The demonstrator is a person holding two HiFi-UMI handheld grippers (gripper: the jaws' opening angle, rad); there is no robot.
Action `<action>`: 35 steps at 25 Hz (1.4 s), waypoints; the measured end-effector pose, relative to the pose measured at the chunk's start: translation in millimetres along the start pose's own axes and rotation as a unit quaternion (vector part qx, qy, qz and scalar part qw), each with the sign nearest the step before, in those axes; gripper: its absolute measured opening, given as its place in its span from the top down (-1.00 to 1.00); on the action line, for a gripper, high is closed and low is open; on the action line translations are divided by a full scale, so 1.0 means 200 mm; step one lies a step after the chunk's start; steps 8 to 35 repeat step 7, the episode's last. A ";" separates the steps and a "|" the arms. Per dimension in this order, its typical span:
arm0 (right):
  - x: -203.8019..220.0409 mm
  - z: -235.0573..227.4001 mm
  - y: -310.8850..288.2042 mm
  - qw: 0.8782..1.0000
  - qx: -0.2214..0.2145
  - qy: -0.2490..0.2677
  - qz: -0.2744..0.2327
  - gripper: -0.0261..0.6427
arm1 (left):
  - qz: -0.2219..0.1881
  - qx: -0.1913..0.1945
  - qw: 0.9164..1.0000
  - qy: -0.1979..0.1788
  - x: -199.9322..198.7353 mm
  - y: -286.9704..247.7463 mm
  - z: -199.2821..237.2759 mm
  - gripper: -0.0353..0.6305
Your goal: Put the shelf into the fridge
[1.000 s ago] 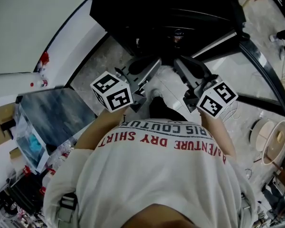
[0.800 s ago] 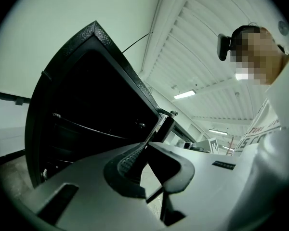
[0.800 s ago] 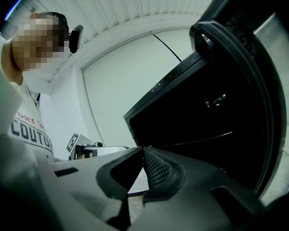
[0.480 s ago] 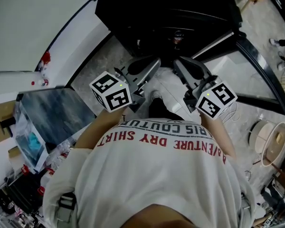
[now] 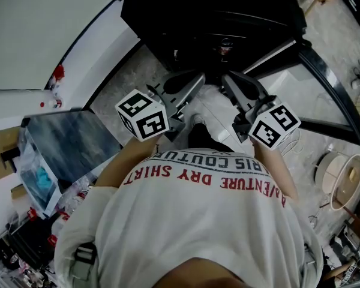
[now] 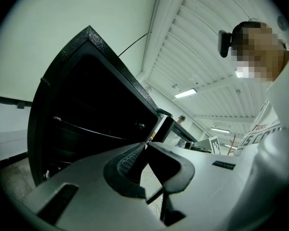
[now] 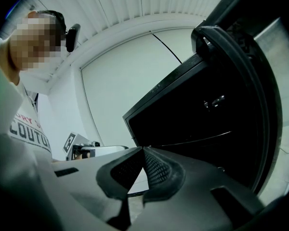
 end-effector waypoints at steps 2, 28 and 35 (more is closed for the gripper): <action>0.00 -0.02 0.00 1.000 0.004 -0.005 -0.002 0.85 | 0.000 0.000 1.000 0.001 0.00 -0.01 0.00 0.77; 0.00 -0.05 0.01 1.000 0.007 -0.007 0.000 0.85 | 0.001 -0.001 1.000 0.003 0.02 -0.04 0.00 0.77; 0.00 -0.05 0.01 1.000 0.007 -0.007 0.000 0.85 | 0.001 -0.001 1.000 0.003 0.02 -0.04 0.00 0.77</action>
Point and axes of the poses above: the fingertips, and each gripper's own axes: y backward along the fingers, z to its left, x out of its underside, the point moved 10 cm from there along y, backward along the fingers, and after that the axes turned 14 degrees about -z, right-handed, at the moved point
